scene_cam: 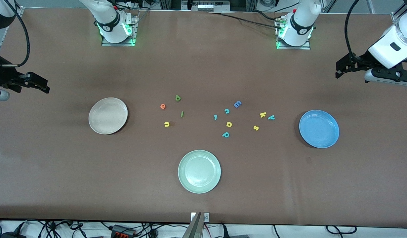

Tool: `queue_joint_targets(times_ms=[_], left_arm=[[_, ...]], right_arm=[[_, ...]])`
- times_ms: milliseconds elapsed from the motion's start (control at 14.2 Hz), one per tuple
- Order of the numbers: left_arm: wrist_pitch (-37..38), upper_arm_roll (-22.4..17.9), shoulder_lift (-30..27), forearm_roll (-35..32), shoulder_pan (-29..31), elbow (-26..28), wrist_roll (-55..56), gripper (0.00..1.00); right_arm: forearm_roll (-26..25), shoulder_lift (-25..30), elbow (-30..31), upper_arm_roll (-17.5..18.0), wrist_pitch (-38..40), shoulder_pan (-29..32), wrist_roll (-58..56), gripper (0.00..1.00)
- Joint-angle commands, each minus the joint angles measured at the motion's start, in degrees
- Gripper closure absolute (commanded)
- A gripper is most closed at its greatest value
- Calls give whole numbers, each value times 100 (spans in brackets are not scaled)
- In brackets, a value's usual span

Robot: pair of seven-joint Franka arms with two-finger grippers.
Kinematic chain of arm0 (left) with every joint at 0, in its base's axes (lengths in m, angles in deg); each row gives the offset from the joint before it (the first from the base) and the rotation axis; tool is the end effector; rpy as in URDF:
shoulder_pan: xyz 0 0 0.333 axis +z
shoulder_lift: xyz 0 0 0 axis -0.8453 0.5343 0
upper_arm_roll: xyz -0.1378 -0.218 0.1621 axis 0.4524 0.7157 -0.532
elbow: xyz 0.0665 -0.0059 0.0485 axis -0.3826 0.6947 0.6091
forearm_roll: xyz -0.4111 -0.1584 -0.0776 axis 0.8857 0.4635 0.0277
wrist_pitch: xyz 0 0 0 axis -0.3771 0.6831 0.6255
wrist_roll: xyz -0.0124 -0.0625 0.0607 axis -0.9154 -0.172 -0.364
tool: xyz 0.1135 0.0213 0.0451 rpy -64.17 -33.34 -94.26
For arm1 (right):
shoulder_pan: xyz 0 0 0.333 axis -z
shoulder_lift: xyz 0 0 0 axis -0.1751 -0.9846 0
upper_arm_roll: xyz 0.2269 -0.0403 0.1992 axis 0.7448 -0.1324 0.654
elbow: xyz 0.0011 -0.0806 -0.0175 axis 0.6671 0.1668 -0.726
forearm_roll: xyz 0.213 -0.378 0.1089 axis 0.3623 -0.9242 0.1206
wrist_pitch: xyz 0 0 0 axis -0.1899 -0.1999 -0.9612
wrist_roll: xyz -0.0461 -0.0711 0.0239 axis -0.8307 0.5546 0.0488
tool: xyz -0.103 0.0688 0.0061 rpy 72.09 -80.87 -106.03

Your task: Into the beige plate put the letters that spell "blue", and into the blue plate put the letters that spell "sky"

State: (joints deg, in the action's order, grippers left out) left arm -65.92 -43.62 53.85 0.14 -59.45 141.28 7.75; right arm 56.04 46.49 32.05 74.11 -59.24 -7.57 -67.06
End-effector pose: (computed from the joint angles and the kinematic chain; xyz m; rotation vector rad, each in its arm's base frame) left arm 0.5877 -0.0460 0.5748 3.1134 -0.2169 -0.0394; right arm 0.6277 -0.0258 0.5390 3.1176 -0.0113 -0.0348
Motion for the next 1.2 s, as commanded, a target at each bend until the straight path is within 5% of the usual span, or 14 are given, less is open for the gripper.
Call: queue_joint_targets(times_ms=[0, 1125], left_arm=[[125, -2, 67, 122, 8, -179, -102, 0], [169, -2, 67, 122, 8, -179, -102, 0]], right_arm=[[-59, 135, 107, 44, -43, 92, -138, 0], [-94, -102, 90, 62, -105, 57, -155, 0]])
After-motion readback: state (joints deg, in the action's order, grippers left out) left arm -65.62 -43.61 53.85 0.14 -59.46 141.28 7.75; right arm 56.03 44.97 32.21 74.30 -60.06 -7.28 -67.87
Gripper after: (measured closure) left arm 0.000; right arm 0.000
